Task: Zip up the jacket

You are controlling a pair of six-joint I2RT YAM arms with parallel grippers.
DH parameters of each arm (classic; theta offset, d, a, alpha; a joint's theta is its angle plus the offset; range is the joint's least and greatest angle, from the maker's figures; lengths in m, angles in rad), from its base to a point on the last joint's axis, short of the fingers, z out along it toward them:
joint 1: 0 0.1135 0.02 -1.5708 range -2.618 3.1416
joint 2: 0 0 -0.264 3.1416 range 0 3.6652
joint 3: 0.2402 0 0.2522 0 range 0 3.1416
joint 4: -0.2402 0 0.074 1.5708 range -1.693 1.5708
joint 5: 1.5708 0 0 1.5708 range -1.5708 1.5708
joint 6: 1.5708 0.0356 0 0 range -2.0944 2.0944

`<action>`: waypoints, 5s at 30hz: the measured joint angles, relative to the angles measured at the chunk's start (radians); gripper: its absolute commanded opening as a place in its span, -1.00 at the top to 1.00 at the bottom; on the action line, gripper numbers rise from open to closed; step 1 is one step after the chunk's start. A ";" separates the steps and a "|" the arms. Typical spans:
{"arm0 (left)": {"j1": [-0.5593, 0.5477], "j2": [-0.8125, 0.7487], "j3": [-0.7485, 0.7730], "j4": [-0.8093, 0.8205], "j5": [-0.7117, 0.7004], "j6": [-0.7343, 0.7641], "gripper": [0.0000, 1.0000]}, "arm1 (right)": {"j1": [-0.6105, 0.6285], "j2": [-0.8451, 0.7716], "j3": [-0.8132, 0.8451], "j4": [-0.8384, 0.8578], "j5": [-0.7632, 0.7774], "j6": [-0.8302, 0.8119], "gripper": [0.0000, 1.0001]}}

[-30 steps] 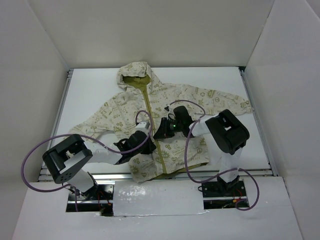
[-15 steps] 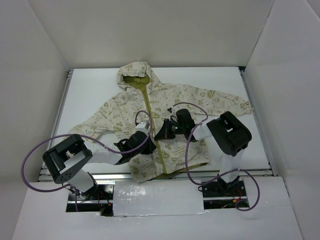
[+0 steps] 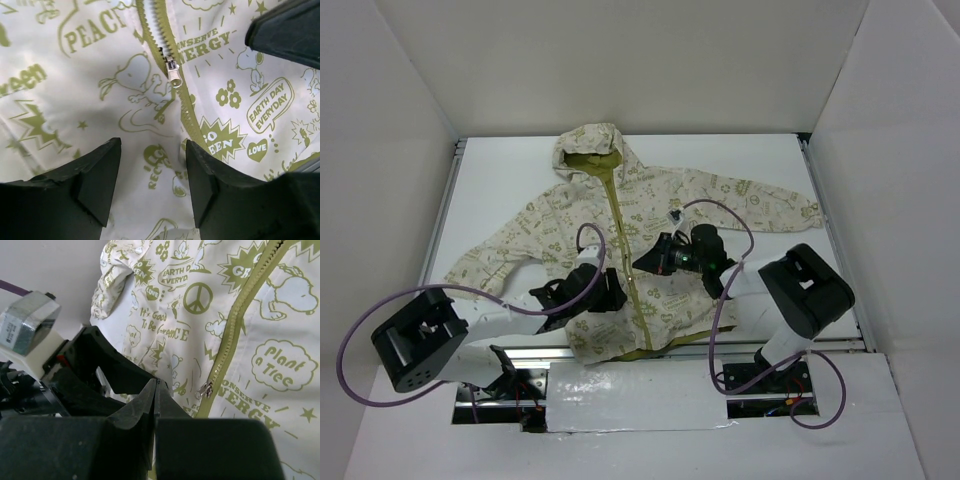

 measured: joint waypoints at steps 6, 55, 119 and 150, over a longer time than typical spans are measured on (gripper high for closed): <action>0.021 -0.046 -0.004 -0.041 -0.014 0.000 0.14 | 0.001 -0.008 -0.018 -0.009 0.012 -0.019 0.52; 0.043 0.080 -0.024 0.123 0.193 -0.025 1.00 | 0.118 0.095 -0.020 -0.114 0.143 0.279 0.18; 0.043 0.078 -0.058 0.186 0.205 -0.002 1.00 | 0.090 0.179 0.024 -0.102 0.187 0.485 1.00; 0.033 0.065 -0.101 0.325 0.319 0.085 1.00 | -0.084 0.312 0.269 -0.025 0.032 0.468 1.00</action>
